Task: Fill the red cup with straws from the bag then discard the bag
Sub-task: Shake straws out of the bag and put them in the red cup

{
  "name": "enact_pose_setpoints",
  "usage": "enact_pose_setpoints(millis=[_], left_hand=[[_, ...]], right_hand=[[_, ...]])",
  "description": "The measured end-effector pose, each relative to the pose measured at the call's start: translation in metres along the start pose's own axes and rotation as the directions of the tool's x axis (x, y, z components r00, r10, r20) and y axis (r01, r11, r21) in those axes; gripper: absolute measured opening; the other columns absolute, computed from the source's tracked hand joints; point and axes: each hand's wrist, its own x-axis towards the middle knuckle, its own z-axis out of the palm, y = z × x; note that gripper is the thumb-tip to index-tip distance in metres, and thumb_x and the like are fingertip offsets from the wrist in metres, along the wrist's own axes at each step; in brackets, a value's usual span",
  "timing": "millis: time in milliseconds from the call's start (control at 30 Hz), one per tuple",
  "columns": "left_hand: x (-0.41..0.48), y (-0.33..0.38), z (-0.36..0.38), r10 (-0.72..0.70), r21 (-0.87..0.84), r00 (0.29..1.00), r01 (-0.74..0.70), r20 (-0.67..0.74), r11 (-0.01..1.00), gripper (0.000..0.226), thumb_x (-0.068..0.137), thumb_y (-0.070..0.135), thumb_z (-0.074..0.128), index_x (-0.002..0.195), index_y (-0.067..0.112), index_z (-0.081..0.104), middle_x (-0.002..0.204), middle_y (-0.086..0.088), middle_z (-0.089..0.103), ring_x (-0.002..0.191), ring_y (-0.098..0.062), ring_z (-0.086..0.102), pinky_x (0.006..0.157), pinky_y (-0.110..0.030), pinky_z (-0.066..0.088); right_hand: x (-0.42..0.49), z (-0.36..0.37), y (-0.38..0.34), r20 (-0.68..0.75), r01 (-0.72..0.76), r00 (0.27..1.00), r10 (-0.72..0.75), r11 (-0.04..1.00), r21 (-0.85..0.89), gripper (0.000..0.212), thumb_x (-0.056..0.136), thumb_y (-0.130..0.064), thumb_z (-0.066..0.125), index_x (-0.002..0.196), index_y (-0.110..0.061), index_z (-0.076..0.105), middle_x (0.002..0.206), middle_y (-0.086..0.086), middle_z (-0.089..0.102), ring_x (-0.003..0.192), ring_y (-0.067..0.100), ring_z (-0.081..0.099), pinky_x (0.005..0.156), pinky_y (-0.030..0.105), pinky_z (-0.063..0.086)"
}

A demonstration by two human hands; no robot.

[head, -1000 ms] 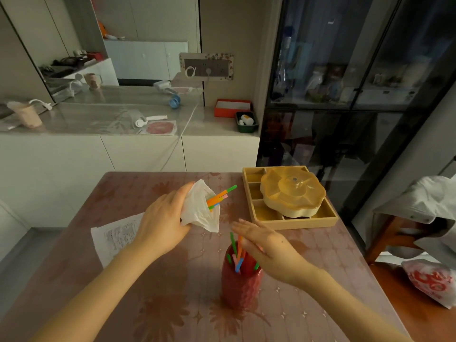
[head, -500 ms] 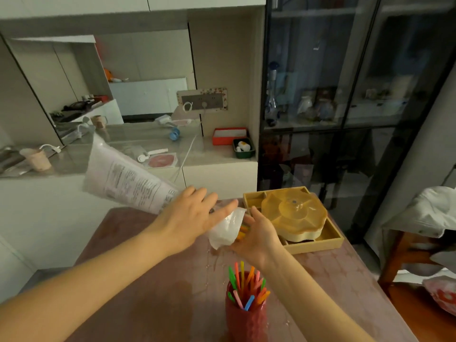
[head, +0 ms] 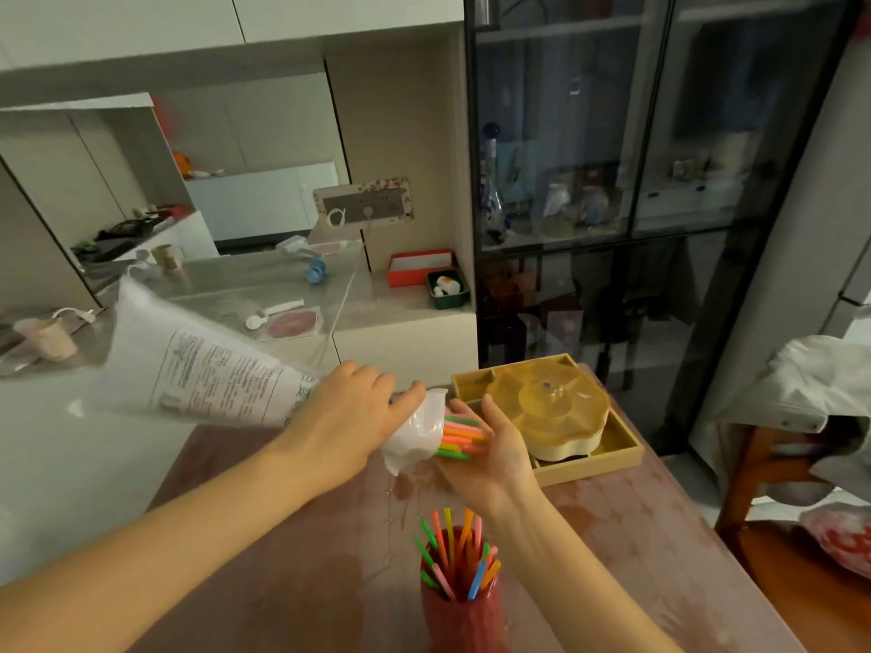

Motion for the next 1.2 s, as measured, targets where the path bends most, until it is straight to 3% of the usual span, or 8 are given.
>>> enact_pose_setpoints(millis=[133, 267, 433, 633, 733, 900, 1067, 1200], left_hand=[[-0.015, 0.010, 0.020, -0.251, -0.240, 0.965, 0.227, -0.077, 0.944, 0.087, 0.029, -0.005, 0.072, 0.110, 0.011, 0.045, 0.066, -0.005, 0.059, 0.056, -0.026, 0.054, 0.051, -0.030, 0.045], [-0.023, 0.033, 0.026, -0.331, -0.338, 0.938, 0.278, -0.108, 0.899, 0.088, 0.030, -0.005, 0.072, 0.112, 0.010, 0.045, 0.076, -0.008, 0.063, 0.065, -0.028, 0.059, 0.057, -0.034, 0.049], [-0.030, 0.051, 0.028, -0.425, -0.404, 0.903, 0.366, -0.065, 0.838, 0.087, 0.033, -0.001, 0.077, 0.112, 0.012, 0.043, 0.078, -0.007, 0.062, 0.065, -0.027, 0.057, 0.057, -0.033, 0.048], [-0.046, 0.059, 0.034, -0.494, -0.535, 0.869, 0.425, 0.017, 0.730, 0.087, 0.038, 0.014, 0.087, 0.112, 0.012, 0.042, 0.084, -0.008, 0.066, 0.066, -0.028, 0.062, 0.059, -0.034, 0.051], [-0.054, 0.066, 0.043, -0.526, -0.585, 0.848, 0.456, 0.057, 0.671, 0.079, 0.048, 0.017, 0.085, 0.114, 0.014, 0.043, 0.094, -0.007, 0.069, 0.076, -0.026, 0.065, 0.066, -0.033, 0.052], [-0.055, 0.078, 0.047, -0.551, -0.670, 0.834, 0.425, 0.028, 0.609, 0.080, 0.046, 0.006, 0.087, 0.111, 0.014, 0.042, 0.090, -0.011, 0.070, 0.074, -0.029, 0.066, 0.064, -0.035, 0.054], [-0.054, 0.084, 0.052, -0.583, -0.715, 0.811, 0.432, 0.042, 0.549, 0.071, 0.056, 0.015, 0.086, 0.116, 0.012, 0.050, 0.100, -0.007, 0.068, 0.085, -0.025, 0.065, 0.069, -0.033, 0.052], [-0.059, 0.084, 0.057, -0.626, -0.773, 0.778, 0.430, 0.056, 0.466, 0.066, 0.064, 0.033, 0.081, 0.119, 0.012, 0.051, 0.105, -0.003, 0.066, 0.093, -0.019, 0.062, 0.077, -0.025, 0.045]], right_hand=[[-0.009, -0.011, -0.003, 0.104, 0.053, 0.994, -0.024, 0.958, -0.282, 0.065, 0.086, -0.058, 0.045, 0.117, -0.004, 0.061, 0.125, 0.018, 0.061, 0.114, 0.035, 0.058, 0.084, 0.049, 0.052], [-0.014, -0.005, 0.003, 0.145, 0.062, 0.989, 0.008, 0.877, -0.476, 0.048, 0.077, -0.058, 0.057, 0.097, -0.018, 0.075, 0.117, 0.020, 0.066, 0.117, 0.043, 0.053, 0.108, 0.060, 0.027], [-0.010, 0.005, 0.005, 0.019, 0.127, 0.991, -0.134, 0.880, -0.458, 0.030, 0.088, -0.041, 0.057, 0.099, -0.017, 0.070, 0.105, 0.010, 0.070, 0.101, 0.031, 0.065, 0.087, 0.050, 0.051], [-0.023, 0.016, -0.018, 0.057, 0.316, 0.912, -0.406, 0.608, -0.728, 0.037, 0.093, -0.042, 0.049, 0.085, -0.015, 0.073, 0.080, 0.004, 0.074, 0.069, 0.016, 0.070, 0.058, 0.026, 0.056], [-0.024, 0.020, -0.031, 0.130, 0.455, 0.871, -0.474, 0.676, -0.580, 0.041, 0.095, -0.041, 0.046, 0.072, -0.011, 0.063, 0.080, 0.008, 0.076, 0.079, 0.024, 0.073, 0.071, 0.032, 0.058], [-0.025, 0.031, -0.032, 0.071, 0.483, 0.874, -0.481, 0.840, -0.249, 0.031, 0.088, -0.040, 0.059, 0.074, -0.013, 0.056, 0.061, 0.003, 0.063, 0.063, 0.019, 0.064, 0.092, 0.044, 0.050], [-0.022, 0.026, -0.013, 0.069, 0.439, 0.864, -0.499, 0.679, -0.588, 0.030, 0.092, -0.034, 0.055, 0.081, -0.008, 0.066, 0.084, -0.001, 0.077, 0.086, 0.017, 0.072, 0.089, 0.042, 0.054], [-0.026, 0.046, -0.017, 0.136, 0.473, 0.832, -0.538, 0.560, -0.681, 0.041, 0.094, -0.042, 0.046, 0.079, -0.007, 0.061, 0.086, -0.008, 0.077, 0.063, 0.008, 0.071, 0.063, 0.026, 0.058]])
